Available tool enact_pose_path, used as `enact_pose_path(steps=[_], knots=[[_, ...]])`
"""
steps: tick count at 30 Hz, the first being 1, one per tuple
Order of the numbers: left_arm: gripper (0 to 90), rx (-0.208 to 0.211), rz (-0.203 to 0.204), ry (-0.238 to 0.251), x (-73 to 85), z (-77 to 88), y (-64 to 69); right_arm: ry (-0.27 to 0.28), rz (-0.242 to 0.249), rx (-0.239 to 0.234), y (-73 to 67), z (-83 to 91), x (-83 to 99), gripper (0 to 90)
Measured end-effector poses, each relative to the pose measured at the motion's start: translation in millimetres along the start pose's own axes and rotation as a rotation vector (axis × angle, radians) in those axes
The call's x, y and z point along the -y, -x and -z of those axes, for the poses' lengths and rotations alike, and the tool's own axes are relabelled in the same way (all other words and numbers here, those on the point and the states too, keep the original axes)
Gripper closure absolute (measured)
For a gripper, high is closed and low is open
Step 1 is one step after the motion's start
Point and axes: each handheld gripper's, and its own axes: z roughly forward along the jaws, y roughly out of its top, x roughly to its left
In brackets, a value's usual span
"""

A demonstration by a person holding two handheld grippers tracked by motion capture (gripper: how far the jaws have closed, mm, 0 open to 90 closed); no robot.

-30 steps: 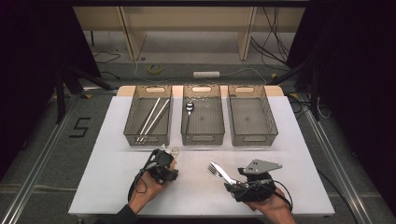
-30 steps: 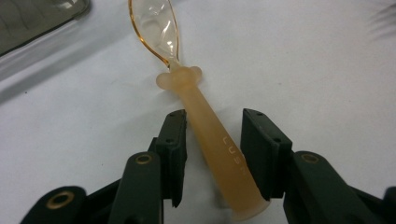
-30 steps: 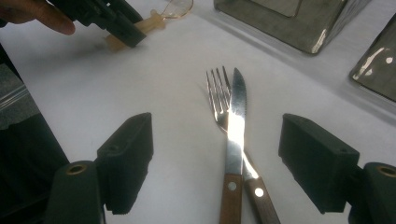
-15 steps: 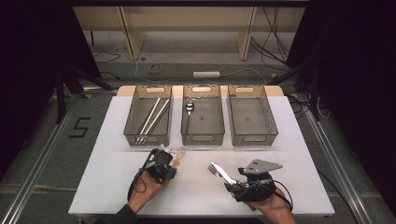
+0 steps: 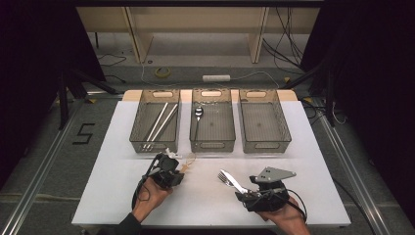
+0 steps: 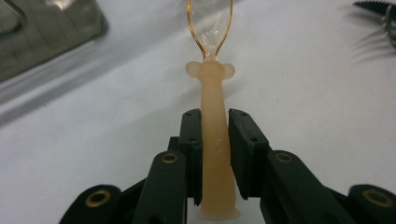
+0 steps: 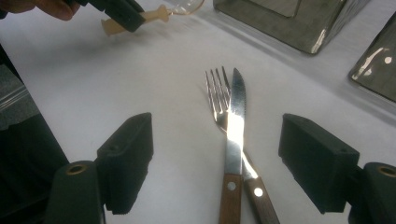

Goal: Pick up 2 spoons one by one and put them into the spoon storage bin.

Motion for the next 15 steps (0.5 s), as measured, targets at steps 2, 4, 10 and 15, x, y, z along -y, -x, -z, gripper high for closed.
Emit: enact_pose_path(steps=[2, 4, 10, 15], knots=[[75.3, 0.004, -0.007, 0.017, -0.3, 2.0, -1.2, 0.001, -0.003, 0.000, 0.0, 0.2, 0.0, 27.3], [75.3, 0.015, -0.004, 0.027, -0.9, 3.9, -1.9, 0.001, -0.002, 0.001, 0.2, 0.3, 0.0, 27.3], [75.3, 0.044, -0.011, 0.053, -3.5, 11.4, -3.6, 0.003, -0.005, 0.001, 0.5, 0.4, -0.1, 27.3], [75.3, 0.073, -0.019, 0.085, -6.7, 19.3, -1.6, 0.006, -0.006, 0.003, 1.2, 0.6, 0.1, 27.3]])
